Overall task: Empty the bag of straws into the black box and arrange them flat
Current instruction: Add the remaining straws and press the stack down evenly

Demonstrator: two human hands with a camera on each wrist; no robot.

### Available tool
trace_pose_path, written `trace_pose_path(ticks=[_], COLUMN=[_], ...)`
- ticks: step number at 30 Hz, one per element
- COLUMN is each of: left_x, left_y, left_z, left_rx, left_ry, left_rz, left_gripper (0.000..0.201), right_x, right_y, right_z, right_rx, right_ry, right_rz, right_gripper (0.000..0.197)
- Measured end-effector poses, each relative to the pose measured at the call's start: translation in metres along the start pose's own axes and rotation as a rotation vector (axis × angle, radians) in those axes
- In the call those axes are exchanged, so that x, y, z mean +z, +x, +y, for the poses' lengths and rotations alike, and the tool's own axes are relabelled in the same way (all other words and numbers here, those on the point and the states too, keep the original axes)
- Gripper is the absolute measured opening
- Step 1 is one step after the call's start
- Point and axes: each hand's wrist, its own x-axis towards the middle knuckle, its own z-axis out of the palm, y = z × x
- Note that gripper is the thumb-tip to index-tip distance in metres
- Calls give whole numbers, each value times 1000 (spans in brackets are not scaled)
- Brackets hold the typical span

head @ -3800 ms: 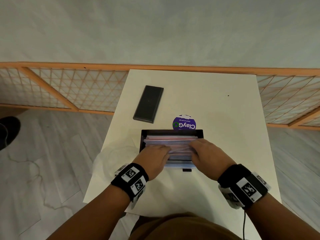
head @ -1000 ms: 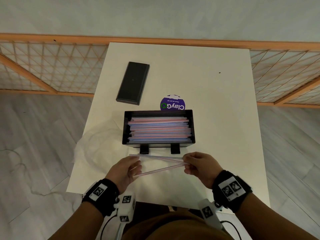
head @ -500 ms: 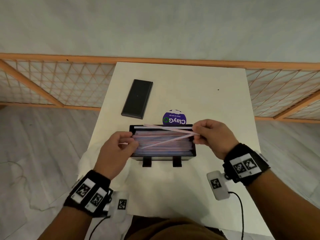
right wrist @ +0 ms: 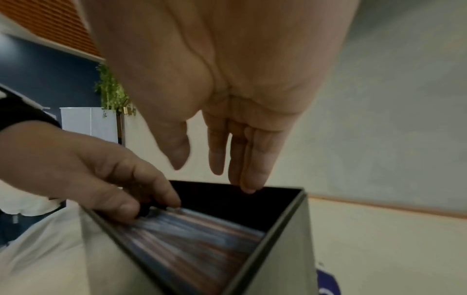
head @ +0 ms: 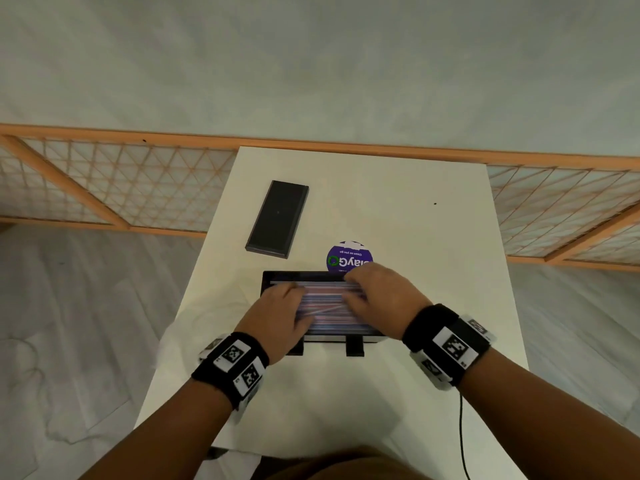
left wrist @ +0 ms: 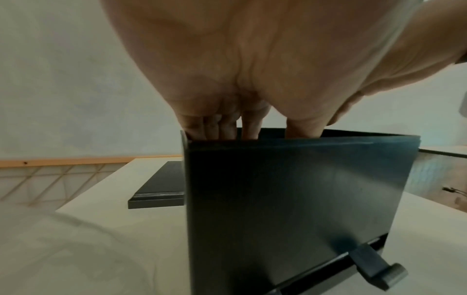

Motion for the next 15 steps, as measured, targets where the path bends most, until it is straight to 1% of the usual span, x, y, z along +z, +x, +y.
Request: trace_pose_path(ticks=[2, 4, 6, 7, 8, 10, 11, 12, 14, 15], left_x=[6, 12, 17, 18, 19, 21, 21, 22, 22, 23], left_y=[1, -2, -6, -7, -8, -9, -10, -10, -11, -12], left_z=[1, 2, 2, 2, 2, 3, 3, 4, 3, 2], left_rx=[32, 59, 47, 30, 12, -7, -12, -18, -23, -18], left_ry=[15, 46, 55, 40, 25, 17, 20, 19, 26, 43], left_rz=[-12, -5, 12, 19, 28, 31, 31, 31, 27, 24], left_gripper=[58, 57, 52, 51, 50, 51, 52, 53, 57, 62], right_x=[11, 21, 32, 37, 38, 35, 32, 28, 21, 18], right_y=[9, 16, 21, 23, 24, 26, 26, 25, 23, 19], right_z=[-3, -6, -8, -8, -10, -11, -9, -9, -6, -7], right_rx=[-47, 0, 62, 74, 83, 40, 4, -16, -71, -116], right_ry=[-1, -21, -54, -61, -66, -67, -80, -108, -142, -141], right_rz=[-129, -215, -264, -288, -320, -377, -384, -368, -244, -186], right_gripper=[50, 68, 82, 83, 78, 58, 53, 52, 52, 48])
